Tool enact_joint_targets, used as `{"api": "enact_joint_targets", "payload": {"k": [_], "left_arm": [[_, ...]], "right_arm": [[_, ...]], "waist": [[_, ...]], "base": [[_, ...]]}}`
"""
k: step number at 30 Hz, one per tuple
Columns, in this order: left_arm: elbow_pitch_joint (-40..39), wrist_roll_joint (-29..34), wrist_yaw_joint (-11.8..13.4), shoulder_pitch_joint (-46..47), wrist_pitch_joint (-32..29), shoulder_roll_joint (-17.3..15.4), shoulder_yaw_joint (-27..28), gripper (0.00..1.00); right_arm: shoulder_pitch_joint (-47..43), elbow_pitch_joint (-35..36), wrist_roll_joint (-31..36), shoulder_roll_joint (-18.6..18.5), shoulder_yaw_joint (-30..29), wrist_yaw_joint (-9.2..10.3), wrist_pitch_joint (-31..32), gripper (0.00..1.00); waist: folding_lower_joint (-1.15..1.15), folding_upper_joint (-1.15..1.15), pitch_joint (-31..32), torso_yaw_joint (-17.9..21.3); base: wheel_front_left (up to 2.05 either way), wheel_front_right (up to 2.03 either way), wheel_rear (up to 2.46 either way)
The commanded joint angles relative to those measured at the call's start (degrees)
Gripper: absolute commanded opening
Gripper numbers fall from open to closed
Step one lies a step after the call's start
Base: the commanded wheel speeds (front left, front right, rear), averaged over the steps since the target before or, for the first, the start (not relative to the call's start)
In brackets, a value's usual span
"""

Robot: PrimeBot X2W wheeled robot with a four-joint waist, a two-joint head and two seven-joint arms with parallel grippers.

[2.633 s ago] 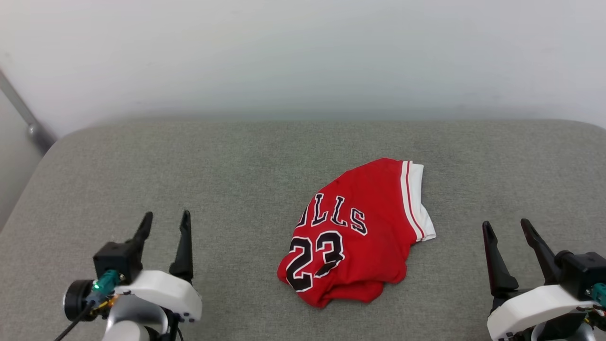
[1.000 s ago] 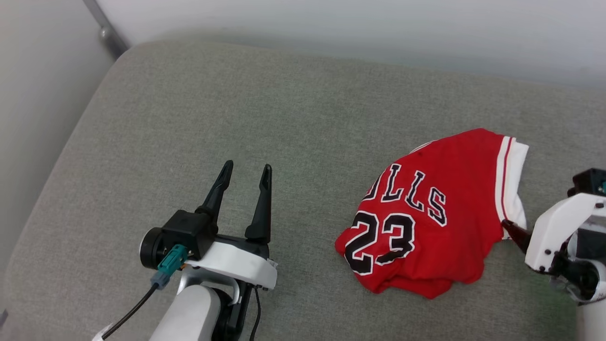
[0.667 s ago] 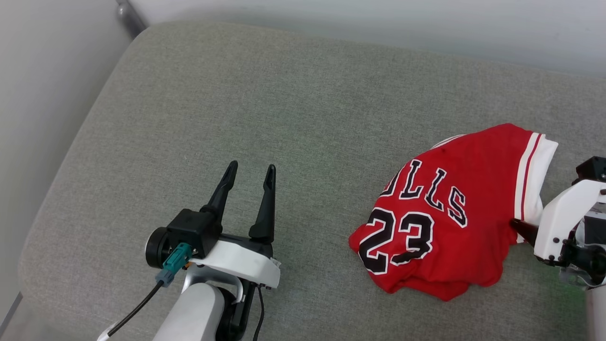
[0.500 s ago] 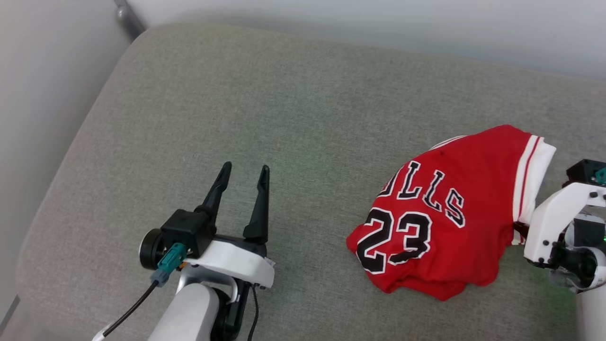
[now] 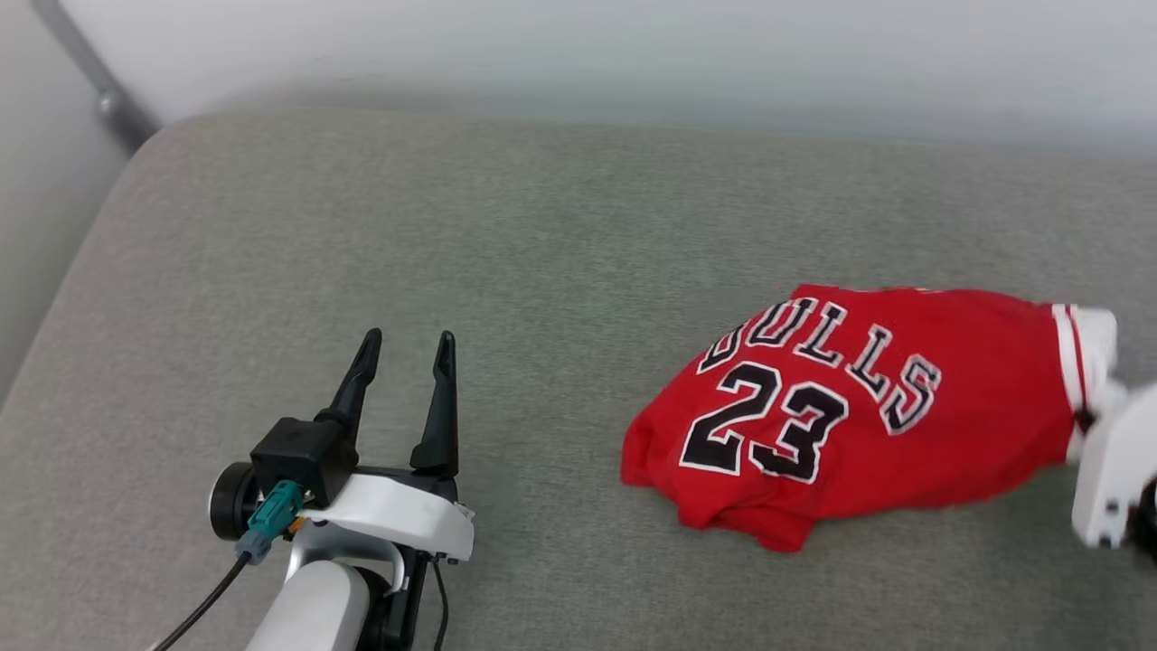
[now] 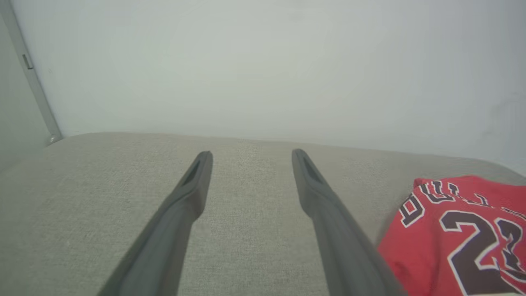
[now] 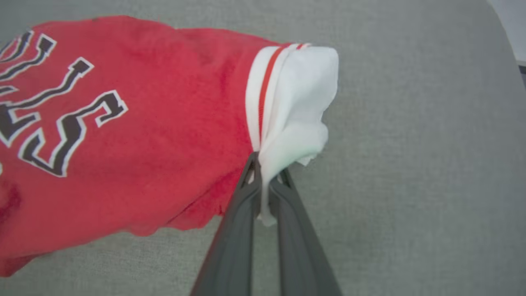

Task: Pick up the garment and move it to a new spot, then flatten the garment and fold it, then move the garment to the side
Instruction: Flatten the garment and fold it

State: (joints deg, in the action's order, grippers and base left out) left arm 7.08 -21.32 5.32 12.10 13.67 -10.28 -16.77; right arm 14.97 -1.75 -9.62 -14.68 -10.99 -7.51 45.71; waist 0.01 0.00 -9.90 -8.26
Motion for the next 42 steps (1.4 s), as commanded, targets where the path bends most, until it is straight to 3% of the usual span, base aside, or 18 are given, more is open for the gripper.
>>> {"api": "enact_joint_targets", "payload": {"k": [1, 5, 6, 7, 11, 16, 22, 33, 42], "left_arm": [[-0.6, 0.0, 0.2, -0.4, -0.5, -0.4, -0.1, 1.00], [-1.0, -0.3, 0.3, -0.6, -1.5, -0.7, -0.4, 1.00], [-1.0, -0.3, 0.4, -0.7, -1.8, -0.7, -0.4, 1.00], [-1.0, -0.4, 0.6, -0.9, -2.0, -0.8, -0.4, 1.00], [-0.9, -0.7, 1.1, -1.4, -2.6, -1.3, 0.0, 1.00], [-0.9, -1.3, 1.9, -3.0, -3.2, -2.2, 0.9, 1.00], [-1.0, -1.7, 2.6, -5.1, -4.1, -3.3, 1.6, 1.00], [-1.3, -2.3, 3.6, -9.7, -6.8, -5.5, 1.7, 1.00], [-2.1, -3.1, 4.0, -9.2, -8.4, -6.7, 2.4, 1.00]], "right_arm": [[-3.6, 0.3, 0.1, 1.7, -1.8, 0.04, 0.5, 0.00], [-10.1, -3.0, 0.0, 6.1, -6.8, 0.04, -0.3, 0.00], [-11.3, -4.7, -0.1, 7.0, -7.8, 0.04, -0.9, 0.37], [-12.1, -6.1, 0.0, 7.6, -8.2, 0.04, -1.6, 1.00], [-12.4, -8.2, -0.5, 9.4, -9.0, 0.03, -10.3, 1.00], [-10.6, -4.7, 0.1, 9.7, -10.2, 0.04, -25.0, 1.00], [-11.2, -0.8, 0.6, 9.4, -7.8, 0.04, -35.7, 1.00], [-18.5, 6.1, 0.0, 10.5, 5.3, 0.04, -41.6, 1.00], [-22.5, 9.9, -0.2, 11.7, 8.7, 0.04, -41.0, 1.00]], "waist": [[-0.01, 0.00, 0.1, 1.6], [-0.01, 0.00, -0.1, 2.5], [-0.01, 0.00, -0.1, 2.6], [-0.01, 0.00, -0.1, 2.8], [-0.01, 0.00, 0.3, 3.4], [-0.01, 0.00, 1.9, 4.1], [-0.01, 0.00, 4.5, 4.3], [-0.01, 0.00, 10.3, 5.3], [-0.01, 0.00, 10.7, 7.0]], "base": [[0.00, 0.00, 0.00], [0.00, 0.00, 0.00], [0.00, 0.00, 0.00], [0.00, 0.00, 0.00], [0.00, 0.00, 0.00], [0.00, 0.00, 0.00], [0.00, 0.00, 0.00], [0.00, 0.00, 0.00], [0.00, 0.00, 0.00]]}}
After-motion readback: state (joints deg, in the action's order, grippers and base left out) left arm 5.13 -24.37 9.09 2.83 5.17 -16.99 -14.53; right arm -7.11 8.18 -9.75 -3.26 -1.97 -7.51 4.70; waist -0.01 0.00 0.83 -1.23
